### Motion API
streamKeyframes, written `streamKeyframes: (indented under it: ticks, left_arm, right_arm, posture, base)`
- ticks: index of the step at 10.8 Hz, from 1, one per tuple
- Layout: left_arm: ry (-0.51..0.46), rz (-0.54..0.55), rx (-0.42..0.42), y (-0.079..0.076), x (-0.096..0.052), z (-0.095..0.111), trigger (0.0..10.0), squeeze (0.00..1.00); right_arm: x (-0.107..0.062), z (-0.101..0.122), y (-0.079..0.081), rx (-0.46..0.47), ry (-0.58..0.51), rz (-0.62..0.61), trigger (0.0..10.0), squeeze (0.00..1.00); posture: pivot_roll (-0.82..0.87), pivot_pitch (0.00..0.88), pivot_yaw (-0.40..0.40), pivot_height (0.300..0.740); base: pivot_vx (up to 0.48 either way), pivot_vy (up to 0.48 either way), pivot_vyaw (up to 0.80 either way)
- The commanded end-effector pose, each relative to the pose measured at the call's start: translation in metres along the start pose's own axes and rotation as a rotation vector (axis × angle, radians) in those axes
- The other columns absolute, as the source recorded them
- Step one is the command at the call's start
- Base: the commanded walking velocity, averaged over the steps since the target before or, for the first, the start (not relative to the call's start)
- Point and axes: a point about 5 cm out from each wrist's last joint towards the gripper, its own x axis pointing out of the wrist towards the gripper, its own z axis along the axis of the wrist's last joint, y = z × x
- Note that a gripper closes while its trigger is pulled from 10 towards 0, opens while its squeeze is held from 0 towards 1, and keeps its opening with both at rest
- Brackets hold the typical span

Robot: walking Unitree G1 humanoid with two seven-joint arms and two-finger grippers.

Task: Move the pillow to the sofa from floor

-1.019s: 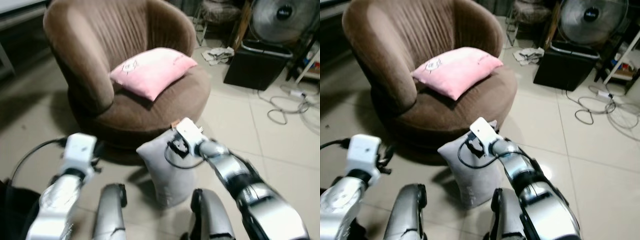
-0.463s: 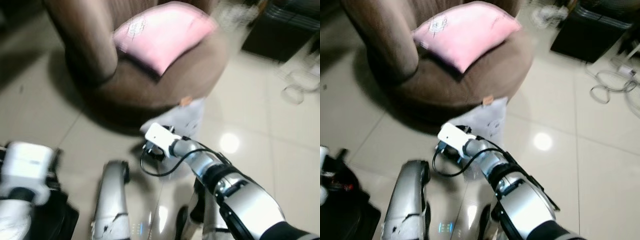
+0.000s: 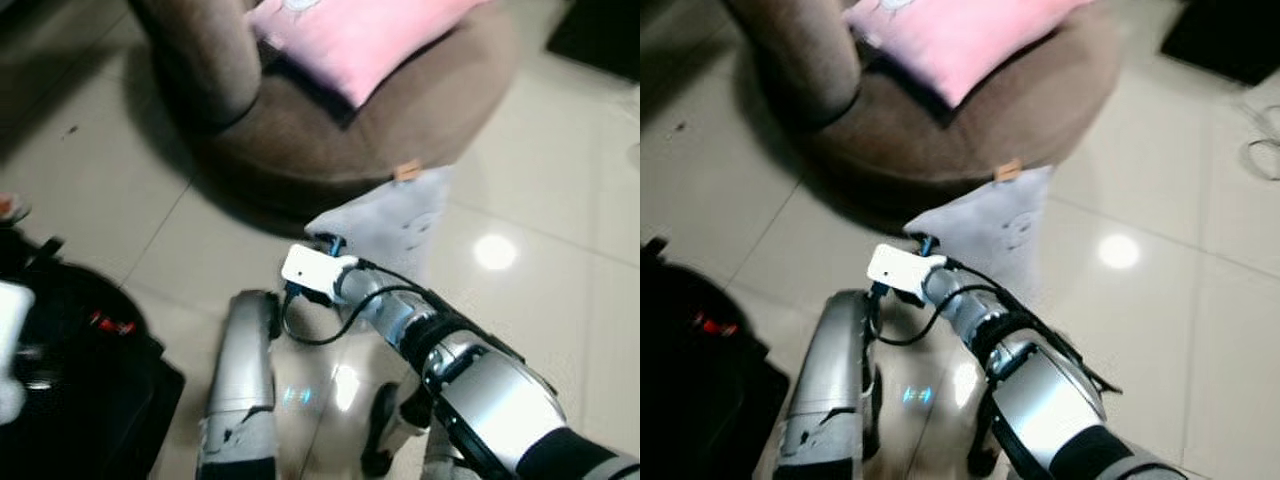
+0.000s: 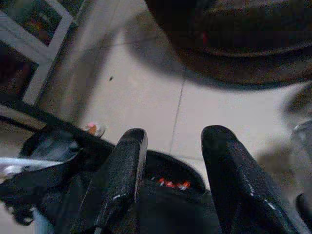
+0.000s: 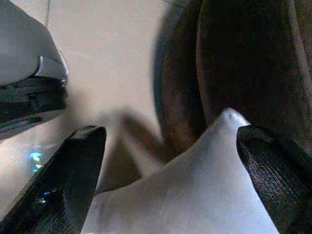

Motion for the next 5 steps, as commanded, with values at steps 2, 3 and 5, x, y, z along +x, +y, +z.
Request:
streamKeyframes:
  ticks: [2, 3, 5]
  left_arm:
    - [0.002, -0.036, 0.000, 0.006, -0.010, 0.003, 10.0, 0.00]
    - [0.010, -0.057, -0.001, 0.006, -0.012, 0.003, 10.0, 0.00]
    - [0.019, -0.082, -0.004, 0.008, -0.016, 0.002, 10.0, 0.00]
  right_arm:
    - [-0.001, -0.009, -0.006, -0.070, 0.061, -0.060, 10.0, 1.00]
    - [-0.003, -0.015, -0.011, -0.060, 0.095, -0.074, 10.0, 1.00]
    - [-0.007, -0.029, -0.020, -0.083, 0.162, -0.101, 10.0, 1.00]
  posture:
    - [0.87, 0.407, -0.010, 0.509]
    - [0.87, 0.407, -0.005, 0.509]
    - [0.86, 0.409, -0.002, 0.509]
  base:
    - [0.000, 0.000, 0.00]
    - [0.000, 0.000, 0.00]
    - [0.000, 0.000, 0.00]
